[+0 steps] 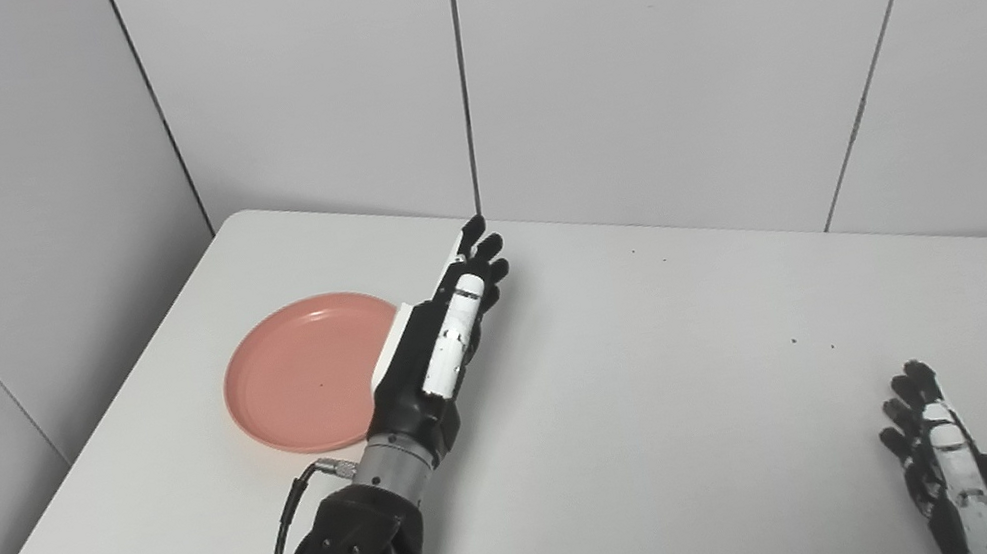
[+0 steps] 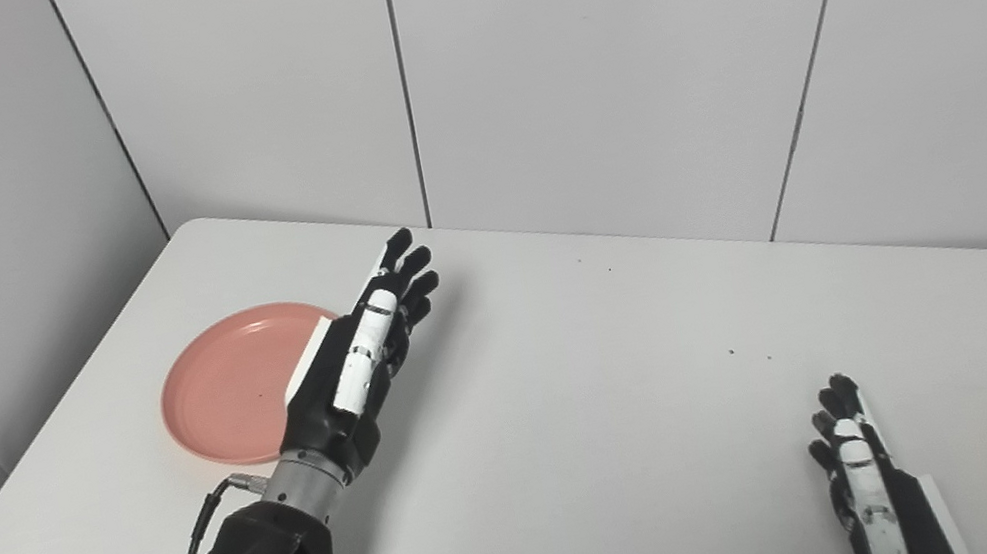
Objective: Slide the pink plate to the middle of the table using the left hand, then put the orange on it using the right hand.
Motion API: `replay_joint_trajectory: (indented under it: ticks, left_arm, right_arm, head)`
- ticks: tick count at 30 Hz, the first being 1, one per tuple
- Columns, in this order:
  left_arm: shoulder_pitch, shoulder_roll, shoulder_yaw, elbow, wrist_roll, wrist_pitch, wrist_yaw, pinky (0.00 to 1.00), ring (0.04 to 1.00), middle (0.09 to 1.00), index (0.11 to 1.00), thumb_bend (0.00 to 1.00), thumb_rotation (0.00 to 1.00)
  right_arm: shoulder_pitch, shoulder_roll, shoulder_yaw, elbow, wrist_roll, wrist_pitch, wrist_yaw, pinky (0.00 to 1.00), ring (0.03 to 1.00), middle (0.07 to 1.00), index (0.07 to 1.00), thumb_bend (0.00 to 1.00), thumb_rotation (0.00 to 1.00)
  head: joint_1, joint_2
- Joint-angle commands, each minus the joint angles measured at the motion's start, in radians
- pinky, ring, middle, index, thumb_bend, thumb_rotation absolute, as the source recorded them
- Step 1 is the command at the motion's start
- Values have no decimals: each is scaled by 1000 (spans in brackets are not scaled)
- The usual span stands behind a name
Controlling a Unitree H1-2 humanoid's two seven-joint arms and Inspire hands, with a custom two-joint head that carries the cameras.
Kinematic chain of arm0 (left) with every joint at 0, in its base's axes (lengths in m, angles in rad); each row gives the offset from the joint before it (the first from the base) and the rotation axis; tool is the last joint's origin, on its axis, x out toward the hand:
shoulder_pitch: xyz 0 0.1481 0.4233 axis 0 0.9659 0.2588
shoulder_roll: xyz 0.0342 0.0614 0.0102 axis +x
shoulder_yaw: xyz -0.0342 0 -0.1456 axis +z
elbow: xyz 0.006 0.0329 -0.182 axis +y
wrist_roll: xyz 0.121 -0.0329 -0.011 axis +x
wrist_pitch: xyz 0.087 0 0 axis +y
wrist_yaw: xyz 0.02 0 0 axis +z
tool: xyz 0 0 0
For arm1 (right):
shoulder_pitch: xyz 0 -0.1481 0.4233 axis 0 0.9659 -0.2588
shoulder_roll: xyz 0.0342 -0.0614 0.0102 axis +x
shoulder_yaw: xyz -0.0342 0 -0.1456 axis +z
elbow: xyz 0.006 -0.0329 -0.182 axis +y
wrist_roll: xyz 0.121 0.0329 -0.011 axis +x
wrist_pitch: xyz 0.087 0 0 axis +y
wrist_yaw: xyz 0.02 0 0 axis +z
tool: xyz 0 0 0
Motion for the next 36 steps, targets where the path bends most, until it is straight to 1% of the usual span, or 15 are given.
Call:
replay_joint_trajectory:
  ticks: [1,7,13,16,18,20,23,26,29,33,36]
  left_arm:
    - [-56,21,16,-35,-8,0,5,970,951,970,967,404,1000]
    - [-81,68,72,-40,-36,3,3,958,946,960,955,439,1000]
    - [-96,106,142,-5,-83,-26,9,957,959,967,955,415,1000]
    - [-107,123,176,17,-94,-28,20,959,965,970,958,407,1000]
    - [-112,131,189,26,-95,-29,24,977,974,979,965,380,1000]
    - [-115,140,203,27,-96,-21,33,971,965,971,960,372,1000]
    - [-120,162,237,51,-136,-25,25,988,975,978,964,369,1000]
    - [-122,180,256,78,-160,-39,17,989,984,985,973,365,1000]
    - [-124,184,274,101,-166,-43,33,974,973,970,965,357,1000]
    - [-124,192,286,117,-162,-37,43,972,970,969,966,349,1000]
    - [-117,207,291,132,-164,-40,35,973,968,978,976,331,1000]
  right_arm:
    - [-7,6,-1,-1,7,34,-4,1000,1000,1000,1000,73,1000]
    - [-4,7,1,-10,3,38,-6,1000,1000,1000,1000,66,1000]
    - [-2,6,1,-11,1,32,-4,1000,1000,1000,1000,63,1000]
    - [-3,8,-2,-15,8,43,-5,1000,1000,1000,1000,64,1000]
    - [-3,6,0,-16,4,42,-5,1000,1000,1000,1000,67,1000]
    - [-4,6,0,-11,5,36,-2,1000,1000,1000,1000,65,1000]
    - [-6,4,2,-5,1,29,0,1000,1000,1000,1000,65,1000]
    - [-5,3,4,-11,-1,35,0,1000,1000,1000,1000,63,1000]
    - [-3,4,2,-16,-3,44,-5,1000,1000,1000,1000,63,1000]
    - [-2,-1,2,-13,-5,39,-2,1000,1000,1000,1000,72,1000]
    - [-3,-2,-2,-13,1,39,-1,1000,1000,1000,1000,71,1000]
  head:
    - [1,1]
    - [3,-2]
    - [5,0]
    - [7,0]
    - [9,-1]
    - [11,-3]
    - [11,-3]
    - [11,-2]
    - [14,-1]
    - [15,2]
    - [19,0]
